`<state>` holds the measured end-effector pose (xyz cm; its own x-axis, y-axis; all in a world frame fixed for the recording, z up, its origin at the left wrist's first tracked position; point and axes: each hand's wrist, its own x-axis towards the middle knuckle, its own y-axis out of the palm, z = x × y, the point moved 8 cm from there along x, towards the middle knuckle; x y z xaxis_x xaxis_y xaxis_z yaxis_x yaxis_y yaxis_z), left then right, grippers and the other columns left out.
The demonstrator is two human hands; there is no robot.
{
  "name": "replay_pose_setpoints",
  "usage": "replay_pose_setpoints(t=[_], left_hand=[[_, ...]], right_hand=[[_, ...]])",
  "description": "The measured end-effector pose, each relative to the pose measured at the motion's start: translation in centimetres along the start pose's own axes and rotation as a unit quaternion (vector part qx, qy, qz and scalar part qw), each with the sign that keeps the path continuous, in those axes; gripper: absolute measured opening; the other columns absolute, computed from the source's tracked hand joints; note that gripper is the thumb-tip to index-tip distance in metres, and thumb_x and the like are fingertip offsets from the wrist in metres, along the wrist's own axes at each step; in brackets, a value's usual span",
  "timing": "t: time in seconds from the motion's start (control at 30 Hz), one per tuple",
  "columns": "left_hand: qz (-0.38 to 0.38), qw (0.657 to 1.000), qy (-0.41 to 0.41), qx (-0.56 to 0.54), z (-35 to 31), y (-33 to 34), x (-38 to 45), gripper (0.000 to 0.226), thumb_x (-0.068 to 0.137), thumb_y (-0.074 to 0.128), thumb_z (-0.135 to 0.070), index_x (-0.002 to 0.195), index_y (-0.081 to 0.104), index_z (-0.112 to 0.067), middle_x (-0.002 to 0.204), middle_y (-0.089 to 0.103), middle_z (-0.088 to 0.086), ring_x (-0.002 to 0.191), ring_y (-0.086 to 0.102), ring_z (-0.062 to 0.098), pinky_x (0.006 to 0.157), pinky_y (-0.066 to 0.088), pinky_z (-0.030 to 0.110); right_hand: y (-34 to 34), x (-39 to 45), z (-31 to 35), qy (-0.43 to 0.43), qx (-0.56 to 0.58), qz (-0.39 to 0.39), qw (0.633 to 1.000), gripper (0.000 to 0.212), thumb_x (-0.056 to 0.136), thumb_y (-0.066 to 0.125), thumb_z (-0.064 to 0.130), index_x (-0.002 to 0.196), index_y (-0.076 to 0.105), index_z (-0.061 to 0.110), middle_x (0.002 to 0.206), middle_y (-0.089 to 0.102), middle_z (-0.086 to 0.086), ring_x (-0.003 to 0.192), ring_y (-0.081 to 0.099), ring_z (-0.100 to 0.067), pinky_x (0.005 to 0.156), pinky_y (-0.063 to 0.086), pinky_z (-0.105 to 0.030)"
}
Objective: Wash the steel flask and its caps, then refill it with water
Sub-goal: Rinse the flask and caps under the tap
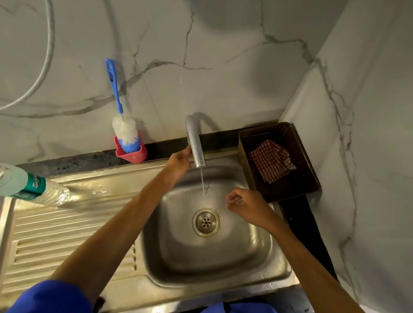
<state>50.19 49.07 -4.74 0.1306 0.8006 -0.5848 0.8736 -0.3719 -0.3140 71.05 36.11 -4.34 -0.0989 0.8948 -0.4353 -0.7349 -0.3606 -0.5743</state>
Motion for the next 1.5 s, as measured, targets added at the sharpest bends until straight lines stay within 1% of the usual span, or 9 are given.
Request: replay_pose_setpoints(t=[0.1, 0.2, 0.4, 0.6, 0.87, 1.0, 1.07, 1.3, 1.5], left_hand=[[0.057, 0.959, -0.014, 0.279, -0.6, 0.5, -0.1, 0.071, 0.11, 0.049, -0.007, 0.169, 0.011, -0.022, 0.176, 0.009, 0.011, 0.161, 0.012, 0.037, 0.128, 0.015, 0.051], [0.064, 0.928, -0.012, 0.366, -0.8, 0.2, -0.2, 0.087, 0.107, 0.054, -0.008, 0.167, -0.003, -0.033, 0.175, -0.012, 0.001, 0.161, -0.013, 0.034, 0.128, -0.002, 0.055], [0.0, 0.963, 0.039, 0.268, 0.2, 0.5, -2.7, 0.091, 0.101, 0.057, -0.004, 0.169, 0.0, -0.026, 0.176, 0.011, 0.011, 0.162, 0.01, 0.036, 0.128, 0.017, 0.05], [-0.055, 0.968, 0.103, 0.223, 2.4, -0.8, -8.3, 0.038, 0.104, 0.061, -0.017, 0.143, 0.06, -0.017, 0.141, 0.062, 0.006, 0.131, 0.059, 0.024, 0.103, 0.041, 0.025], [-0.121, 0.918, 0.233, 0.296, 4.6, -4.8, -17.8, 0.026, 0.102, 0.062, -0.019, 0.127, 0.07, -0.021, 0.13, 0.069, -0.002, 0.117, 0.064, 0.015, 0.104, 0.05, 0.029], [-0.094, 0.909, 0.244, 0.325, 7.9, -5.0, -20.3, 0.028, 0.099, 0.064, -0.017, 0.126, 0.07, -0.016, 0.128, 0.071, 0.005, 0.11, 0.069, 0.024, 0.099, 0.05, 0.029], [-0.094, 0.914, 0.213, 0.333, 10.3, -5.9, -21.2, 0.033, 0.096, 0.067, -0.019, 0.129, 0.069, -0.017, 0.127, 0.07, 0.009, 0.109, 0.069, 0.03, 0.1, 0.053, 0.037], [-0.122, 0.941, 0.195, 0.248, 17.2, -12.8, -27.3, 0.027, 0.1, 0.068, -0.019, 0.127, 0.07, -0.016, 0.129, 0.071, 0.003, 0.112, 0.067, 0.021, 0.095, 0.045, 0.024], [-0.161, 0.956, 0.172, 0.176, 24.6, -19.7, -35.2, 0.019, 0.102, 0.067, -0.023, 0.12, 0.072, -0.02, 0.117, 0.075, -0.008, 0.098, 0.07, 0.009, 0.089, 0.057, 0.029]], right_hand=[[0.0, 0.1, 0.9, -0.023, -0.036, -0.005, 0.999, 0.015, 0.092, 0.073, 0.019, 0.106, 0.072, 0.015, 0.098, 0.072, 0.003, 0.089, 0.067, -0.01, 0.083, 0.057, -0.029], [-0.3, 0.0, 1.8, -0.041, -0.065, -0.01, 0.997, 0.016, 0.093, 0.07, 0.014, 0.109, 0.074, 0.014, 0.102, 0.074, -0.001, 0.092, 0.067, -0.011, 0.085, 0.057, -0.03], [-2.6, -1.0, 3.1, -0.073, -0.091, -0.049, 0.992, 0.024, 0.095, 0.067, 0.001, 0.113, 0.078, 0.012, 0.109, 0.077, 0.0, 0.095, 0.068, -0.005, 0.075, 0.044, 0.002], [-2.2, -2.4, 5.4, -0.094, -0.093, -0.06, 0.989, 0.02, 0.091, 0.073, 0.003, 0.104, 0.082, 0.016, 0.099, 0.079, 0.002, 0.088, 0.071, -0.004, 0.084, 0.059, -0.017], [1.2, -5.9, 13.9, -0.174, -0.074, -0.038, 0.981, 0.018, 0.093, 0.075, 0.014, 0.104, 0.08, 0.027, 0.1, 0.075, 0.018, 0.092, 0.069, 0.004, 0.083, 0.048, -0.004], [5.4, -6.3, 13.4, -0.201, -0.149, 0.008, 0.968, 0.018, 0.094, 0.072, 0.006, 0.109, 0.078, 0.015, 0.101, 0.078, -0.004, 0.092, 0.075, -0.021, 0.085, 0.061, -0.03], [8.5, -6.1, 11.6, -0.144, -0.281, 0.017, 0.949, 0.019, 0.095, 0.067, 0.011, 0.11, 0.076, 0.019, 0.107, 0.075, -0.005, 0.099, 0.071, -0.026, 0.086, 0.058, -0.036], [14.5, -8.0, 17.3, -0.154, -0.279, -0.028, 0.947, 0.025, 0.094, 0.059, 0.017, 0.11, 0.076, 0.026, 0.115, 0.076, 0.001, 0.112, 0.068, -0.026, 0.085, 0.053, -0.036], [21.9, -8.2, 24.2, -0.196, -0.244, 0.022, 0.95, 0.015, 0.089, 0.068, 0.025, 0.099, 0.077, 0.029, 0.093, 0.078, 0.002, 0.083, 0.073, -0.019, 0.071, 0.056, -0.031]])
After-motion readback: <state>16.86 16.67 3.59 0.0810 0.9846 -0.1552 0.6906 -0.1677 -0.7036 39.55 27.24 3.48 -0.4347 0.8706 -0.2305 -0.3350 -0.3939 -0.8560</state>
